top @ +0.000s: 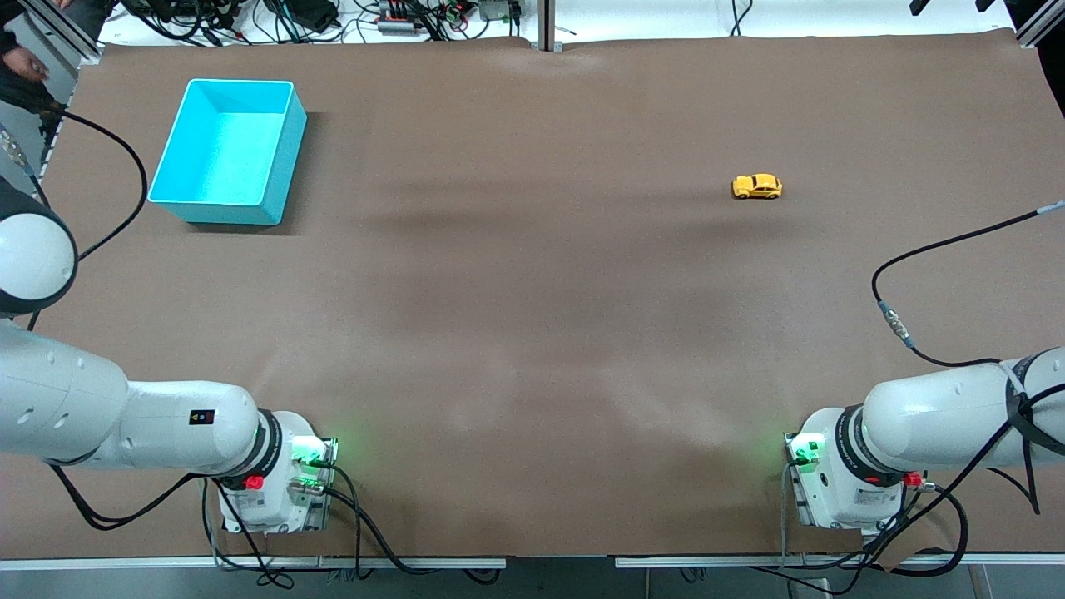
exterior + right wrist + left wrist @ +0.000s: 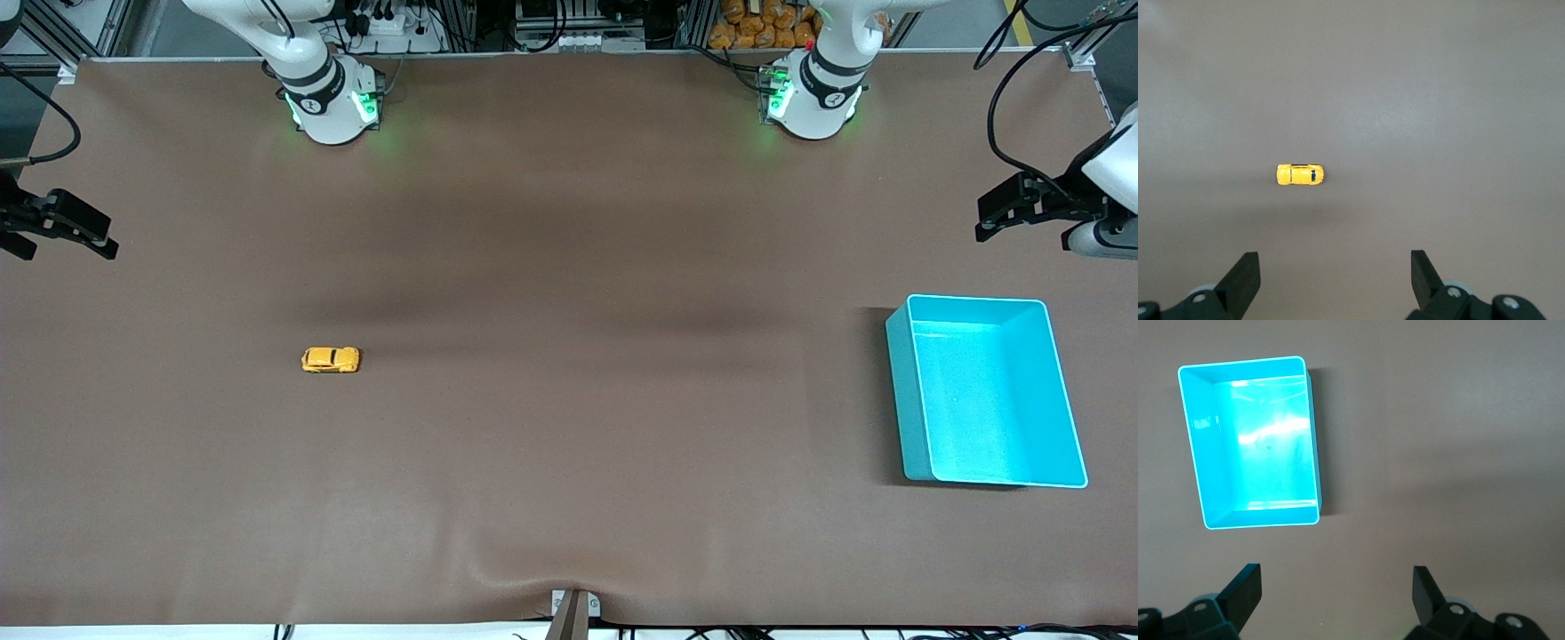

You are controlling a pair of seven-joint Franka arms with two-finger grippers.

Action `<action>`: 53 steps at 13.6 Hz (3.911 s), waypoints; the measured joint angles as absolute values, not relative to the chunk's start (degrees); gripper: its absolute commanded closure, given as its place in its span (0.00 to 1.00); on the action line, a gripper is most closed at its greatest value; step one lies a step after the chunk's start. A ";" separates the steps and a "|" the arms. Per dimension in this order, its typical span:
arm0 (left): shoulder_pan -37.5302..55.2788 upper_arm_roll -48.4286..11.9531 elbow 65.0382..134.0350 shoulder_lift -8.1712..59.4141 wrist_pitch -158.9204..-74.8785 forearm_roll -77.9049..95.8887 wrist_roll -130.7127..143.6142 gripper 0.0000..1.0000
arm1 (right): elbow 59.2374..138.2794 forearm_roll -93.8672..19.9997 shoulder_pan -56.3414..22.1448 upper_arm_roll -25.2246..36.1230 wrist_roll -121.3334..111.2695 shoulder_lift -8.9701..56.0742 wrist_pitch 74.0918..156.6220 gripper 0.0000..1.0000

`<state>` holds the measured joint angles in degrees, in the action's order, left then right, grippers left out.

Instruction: Wind and store yellow beetle car

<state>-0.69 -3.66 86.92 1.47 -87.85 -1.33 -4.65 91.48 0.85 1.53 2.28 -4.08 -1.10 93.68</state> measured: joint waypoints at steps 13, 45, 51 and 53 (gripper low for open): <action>-0.68 -4.17 86.92 1.47 -87.85 -1.33 -4.65 0.00 | 91.50 0.85 1.52 2.06 -1.80 -1.10 93.72 0.00; -0.69 -4.16 86.81 1.46 -87.85 -1.33 -4.65 0.00 | 112.52 2.19 -9.46 2.17 -82.72 28.23 131.42 0.52; -0.69 -4.16 86.81 1.46 -87.85 -1.33 -4.65 0.00 | 113.19 2.19 -10.24 1.98 -82.72 28.43 133.15 0.57; -0.69 -4.16 86.81 1.46 -87.85 -1.33 -4.65 0.00 | 113.32 2.19 -10.24 1.98 -82.72 28.79 133.87 0.61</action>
